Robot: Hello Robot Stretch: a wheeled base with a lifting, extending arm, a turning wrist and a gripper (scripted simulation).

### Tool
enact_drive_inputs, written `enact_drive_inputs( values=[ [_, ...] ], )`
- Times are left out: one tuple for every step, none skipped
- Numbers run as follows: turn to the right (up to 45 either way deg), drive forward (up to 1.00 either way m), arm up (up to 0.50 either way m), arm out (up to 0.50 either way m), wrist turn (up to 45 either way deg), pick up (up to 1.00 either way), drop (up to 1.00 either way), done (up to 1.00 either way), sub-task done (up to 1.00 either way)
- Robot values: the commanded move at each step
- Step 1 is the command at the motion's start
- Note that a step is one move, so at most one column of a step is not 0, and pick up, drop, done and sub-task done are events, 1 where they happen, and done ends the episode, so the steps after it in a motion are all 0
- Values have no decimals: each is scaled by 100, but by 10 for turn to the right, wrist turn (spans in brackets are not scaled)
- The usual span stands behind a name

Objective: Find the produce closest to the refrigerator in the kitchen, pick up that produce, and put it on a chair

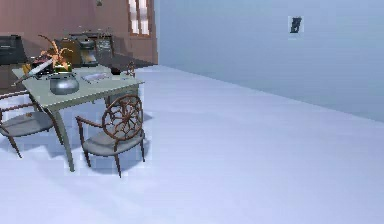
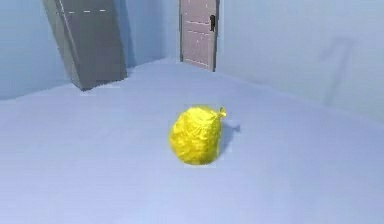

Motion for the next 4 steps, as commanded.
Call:
enact_drive_inputs(
  values=[
    [30, 0, 0, 0, 0, 0, 0, 0, 0],
    [0, 100, 0, 0, 0, 0, 0, 0, 0],
    [0, 45, 0, 0, 0, 0, 0, 0, 0],
    [-90, 0, 0, 0, 0, 0, 0, 0, 0]
  ],
)
